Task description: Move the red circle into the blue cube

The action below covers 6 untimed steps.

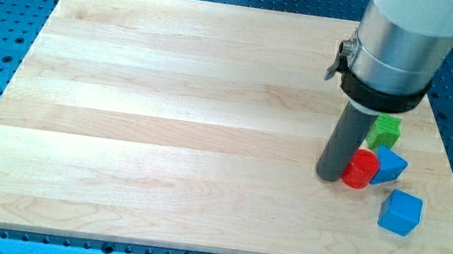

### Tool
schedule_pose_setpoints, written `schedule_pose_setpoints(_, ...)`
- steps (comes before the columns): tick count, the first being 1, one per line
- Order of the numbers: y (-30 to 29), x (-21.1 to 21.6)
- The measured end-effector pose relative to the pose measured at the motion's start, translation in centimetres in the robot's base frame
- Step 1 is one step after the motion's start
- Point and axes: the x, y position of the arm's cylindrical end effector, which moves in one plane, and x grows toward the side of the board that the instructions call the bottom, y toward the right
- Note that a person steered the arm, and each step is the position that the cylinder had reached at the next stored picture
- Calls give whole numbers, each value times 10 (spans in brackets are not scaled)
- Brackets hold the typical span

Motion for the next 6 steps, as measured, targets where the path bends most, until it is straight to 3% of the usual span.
schedule_pose_setpoints(1,8,4)
schedule_pose_setpoints(2,7,-35)
schedule_pose_setpoints(6,53,5)
